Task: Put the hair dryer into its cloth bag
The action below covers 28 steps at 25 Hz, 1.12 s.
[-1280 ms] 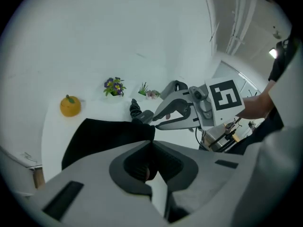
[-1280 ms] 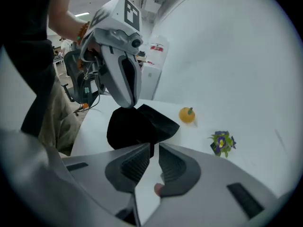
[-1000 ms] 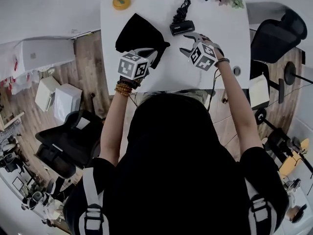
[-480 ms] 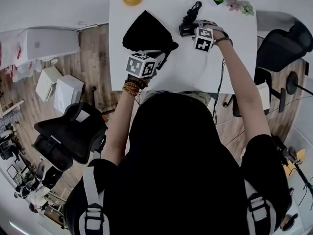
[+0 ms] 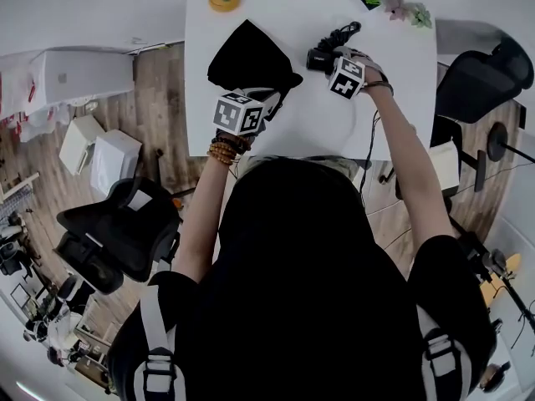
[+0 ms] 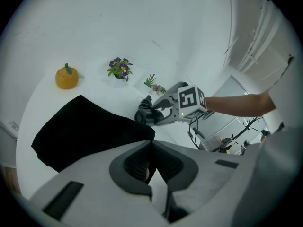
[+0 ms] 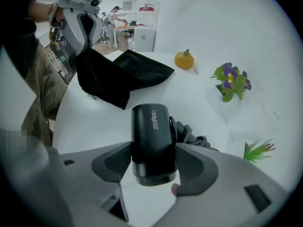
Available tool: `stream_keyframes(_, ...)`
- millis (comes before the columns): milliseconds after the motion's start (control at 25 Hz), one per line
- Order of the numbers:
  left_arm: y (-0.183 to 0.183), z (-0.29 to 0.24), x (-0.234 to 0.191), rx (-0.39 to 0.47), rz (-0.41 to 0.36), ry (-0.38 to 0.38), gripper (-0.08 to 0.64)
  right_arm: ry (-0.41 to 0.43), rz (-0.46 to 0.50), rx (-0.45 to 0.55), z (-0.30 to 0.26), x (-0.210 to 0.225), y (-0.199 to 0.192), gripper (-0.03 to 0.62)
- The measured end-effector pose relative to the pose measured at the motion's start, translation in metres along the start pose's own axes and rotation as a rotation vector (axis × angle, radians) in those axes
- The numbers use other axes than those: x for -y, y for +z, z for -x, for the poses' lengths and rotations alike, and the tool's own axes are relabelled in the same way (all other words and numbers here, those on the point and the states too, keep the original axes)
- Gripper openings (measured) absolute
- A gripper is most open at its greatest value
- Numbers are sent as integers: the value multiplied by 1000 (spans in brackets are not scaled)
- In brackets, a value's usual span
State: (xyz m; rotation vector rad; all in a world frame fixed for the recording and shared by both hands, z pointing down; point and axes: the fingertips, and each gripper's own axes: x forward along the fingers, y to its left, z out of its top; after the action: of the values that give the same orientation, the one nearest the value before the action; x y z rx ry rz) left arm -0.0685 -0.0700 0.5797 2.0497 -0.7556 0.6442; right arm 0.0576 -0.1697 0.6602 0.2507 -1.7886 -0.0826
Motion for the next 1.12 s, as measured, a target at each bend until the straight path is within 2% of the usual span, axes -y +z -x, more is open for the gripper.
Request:
stream_keyframes(120,1,-1,0,2,-8,-6,32,17,-78,-52,13,-43,-18,310)
stream_keyframes(320,-4,-7,-1,-5,-6,-15,32,-26,-416,-44,27,-108,-22,310)
stream_keyframes(400,-6,-8,0,-7,-4,-19,32,-17,-495,11,33,-123,-19,310)
stream_keyframes(480,-6,-7,2,-4,-9,-23,32,-32,-439,105,49,-120,-16,310)
stream_keyframes(600,-7,-4,2,4,-20,-30,32,-65,-218,176,74,-97,-27,310)
stream_keyframes(680,-9,-1,2,3,-26,-34,32,-45,-104,137,77,-80,-50,310)
stream_keyframes(800,-9,1,3,0,-32,-35,32,11,47,20,68,-57,-88,310)
stream_keyframes(880,-11,0,6,-10,-35,-40,32,49,136,-33,60,-53,-100,310)
stream_keyframes(1120,-16,-6,10,-50,-57,-69,32,109,230,-62,31,-66,-84,310)
